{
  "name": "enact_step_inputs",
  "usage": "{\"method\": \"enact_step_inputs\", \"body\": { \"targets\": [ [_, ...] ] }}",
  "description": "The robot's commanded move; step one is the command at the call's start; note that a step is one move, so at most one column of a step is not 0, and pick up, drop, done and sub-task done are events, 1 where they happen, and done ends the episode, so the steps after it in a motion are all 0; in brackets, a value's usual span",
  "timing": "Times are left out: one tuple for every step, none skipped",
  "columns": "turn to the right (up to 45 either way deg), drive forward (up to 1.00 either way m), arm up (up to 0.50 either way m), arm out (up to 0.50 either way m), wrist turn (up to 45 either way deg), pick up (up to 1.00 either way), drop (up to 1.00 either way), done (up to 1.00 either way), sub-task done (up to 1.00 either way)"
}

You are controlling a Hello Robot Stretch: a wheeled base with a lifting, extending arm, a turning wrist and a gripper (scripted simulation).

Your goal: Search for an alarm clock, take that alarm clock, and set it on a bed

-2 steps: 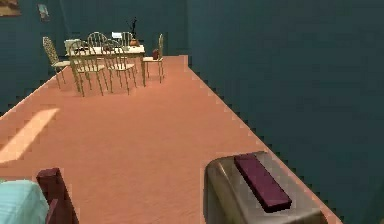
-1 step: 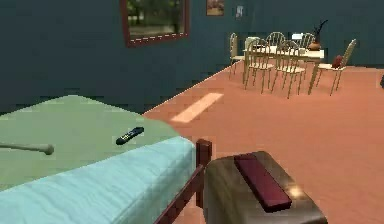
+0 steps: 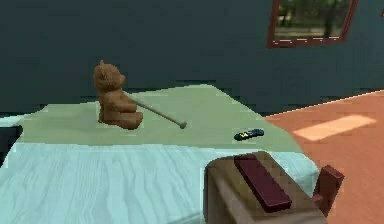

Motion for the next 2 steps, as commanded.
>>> {"method": "enact_step_inputs", "body": {
  "targets": [
    [0.0,0.25,0.00,0.00,0.0,0.00,0.00,0.00,0.00],
    [-36.0,0.00,0.00,0.00,0.0,0.00,0.00,0.00,0.00]
  ]
}}
